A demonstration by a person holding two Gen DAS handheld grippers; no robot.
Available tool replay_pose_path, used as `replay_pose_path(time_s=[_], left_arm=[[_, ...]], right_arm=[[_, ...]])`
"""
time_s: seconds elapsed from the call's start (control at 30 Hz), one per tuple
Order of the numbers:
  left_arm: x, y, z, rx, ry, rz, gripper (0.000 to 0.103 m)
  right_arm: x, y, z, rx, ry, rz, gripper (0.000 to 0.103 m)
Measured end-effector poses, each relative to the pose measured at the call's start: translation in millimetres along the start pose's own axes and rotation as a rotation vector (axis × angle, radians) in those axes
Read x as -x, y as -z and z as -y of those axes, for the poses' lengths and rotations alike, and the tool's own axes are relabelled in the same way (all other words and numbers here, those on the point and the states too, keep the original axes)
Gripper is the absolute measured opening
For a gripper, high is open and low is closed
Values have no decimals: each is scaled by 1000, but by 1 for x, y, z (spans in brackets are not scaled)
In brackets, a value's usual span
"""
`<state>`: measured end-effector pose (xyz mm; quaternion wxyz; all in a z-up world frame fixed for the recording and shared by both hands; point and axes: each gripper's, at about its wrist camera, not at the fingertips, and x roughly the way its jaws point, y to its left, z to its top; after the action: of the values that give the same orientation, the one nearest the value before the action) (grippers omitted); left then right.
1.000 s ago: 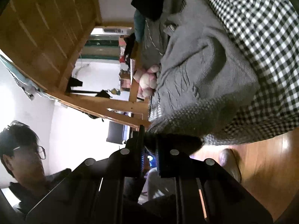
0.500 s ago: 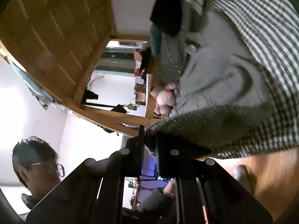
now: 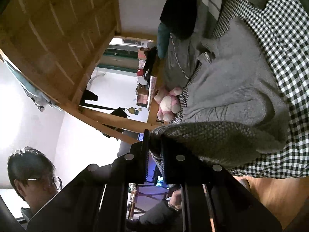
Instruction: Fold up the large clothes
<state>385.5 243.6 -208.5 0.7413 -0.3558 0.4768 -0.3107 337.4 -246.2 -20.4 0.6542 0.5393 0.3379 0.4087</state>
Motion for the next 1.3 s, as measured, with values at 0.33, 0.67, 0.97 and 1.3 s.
replay_pose_path(time_s=[0.33, 0.67, 0.97, 1.3], left_arm=[[55, -8, -15, 79, 181, -20, 6], [221, -5, 13, 45, 244, 155, 5], [241, -11, 53, -4, 230, 166, 5], [236, 42, 17, 258, 121, 201, 5]], right_arm=[[16, 3, 25, -65, 37, 36, 12], [36, 26, 33, -72, 106, 14, 12], [27, 39, 48, -11, 412, -213, 10], [35, 78, 87, -117, 444, -244, 4]])
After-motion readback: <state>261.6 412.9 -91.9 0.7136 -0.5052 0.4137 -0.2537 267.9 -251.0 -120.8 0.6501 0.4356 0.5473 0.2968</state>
